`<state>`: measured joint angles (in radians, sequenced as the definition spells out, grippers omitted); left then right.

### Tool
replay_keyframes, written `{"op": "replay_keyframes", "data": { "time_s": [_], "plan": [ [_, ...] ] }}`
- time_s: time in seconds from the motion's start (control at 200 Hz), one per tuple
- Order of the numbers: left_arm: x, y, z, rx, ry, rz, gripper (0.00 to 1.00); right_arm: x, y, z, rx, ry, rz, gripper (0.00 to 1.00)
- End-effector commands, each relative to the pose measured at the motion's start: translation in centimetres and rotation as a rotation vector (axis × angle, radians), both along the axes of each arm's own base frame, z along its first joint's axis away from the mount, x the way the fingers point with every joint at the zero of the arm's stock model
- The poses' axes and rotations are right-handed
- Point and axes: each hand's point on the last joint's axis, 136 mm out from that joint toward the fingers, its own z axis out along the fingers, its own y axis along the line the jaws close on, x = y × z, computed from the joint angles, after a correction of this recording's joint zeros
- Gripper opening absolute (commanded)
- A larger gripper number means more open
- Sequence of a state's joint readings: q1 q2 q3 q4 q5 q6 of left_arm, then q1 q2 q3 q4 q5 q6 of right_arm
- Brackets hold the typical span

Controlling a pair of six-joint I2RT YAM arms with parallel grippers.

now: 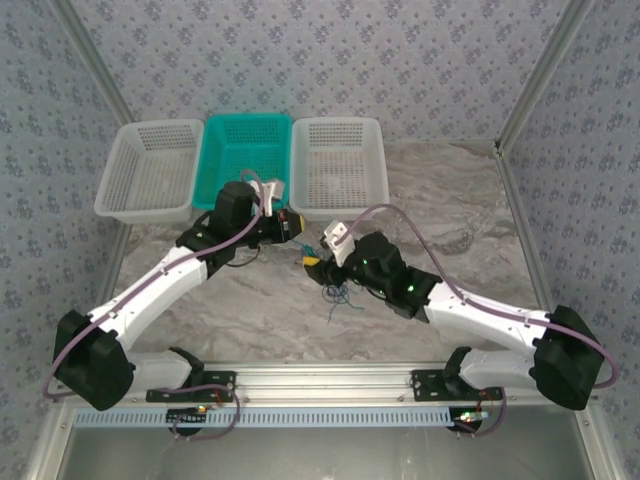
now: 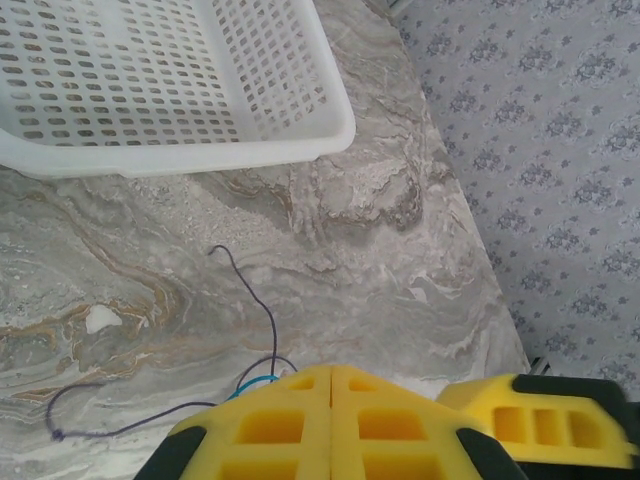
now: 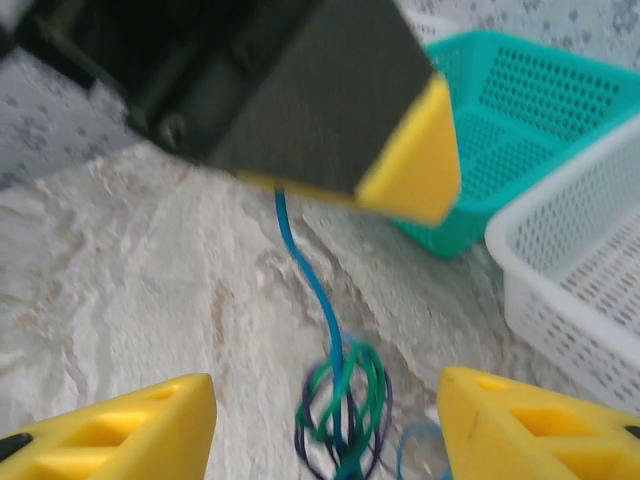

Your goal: Untangle the cables

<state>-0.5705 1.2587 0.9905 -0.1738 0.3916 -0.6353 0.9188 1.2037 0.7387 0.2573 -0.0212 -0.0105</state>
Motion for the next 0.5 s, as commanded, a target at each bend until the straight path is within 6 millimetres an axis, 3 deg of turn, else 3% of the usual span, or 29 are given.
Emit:
{"op": "replay_keyframes", "data": {
  "time_s": [0.0, 0.185, 0.23, 0.315, 0.43, 0.46, 0.495],
  "plan": [
    [0.4, -0.6, 2.8, -0.022, -0.073, -0.015, 0.0, 0.4, 2.0, 1.5, 0.046, -0.056, 0.086, 0.55],
    [0.0, -0.6, 3.1, -0.019, -0.076, -0.021, 0.0, 1.6, 4.3, 0.7, 0.057, -0.02, 0.165, 0.35],
    [-0.1, -0.6, 3.2, -0.018, -0.079, -0.02, 0.0, 1.6, 4.9, 0.7, 0.062, -0.012, 0.184, 0.26],
    [-0.1, -0.4, 3.2, -0.009, -0.081, -0.016, 0.0, 1.9, 5.3, 1.0, 0.09, -0.003, 0.187, 0.0],
    [0.0, 0.1, 2.8, 0.011, -0.081, 0.008, 0.0, 1.7, 5.4, 1.4, 0.124, 0.014, 0.197, 0.0],
    [0.1, 0.4, 2.9, 0.018, -0.083, 0.027, 0.08, 1.5, 5.4, 1.3, 0.126, 0.025, 0.206, 0.0],
    [0.1, 0.7, 3.0, 0.025, -0.093, 0.042, 0.29, 1.3, 5.4, 1.2, 0.128, 0.035, 0.212, 0.0]
  ]
}}
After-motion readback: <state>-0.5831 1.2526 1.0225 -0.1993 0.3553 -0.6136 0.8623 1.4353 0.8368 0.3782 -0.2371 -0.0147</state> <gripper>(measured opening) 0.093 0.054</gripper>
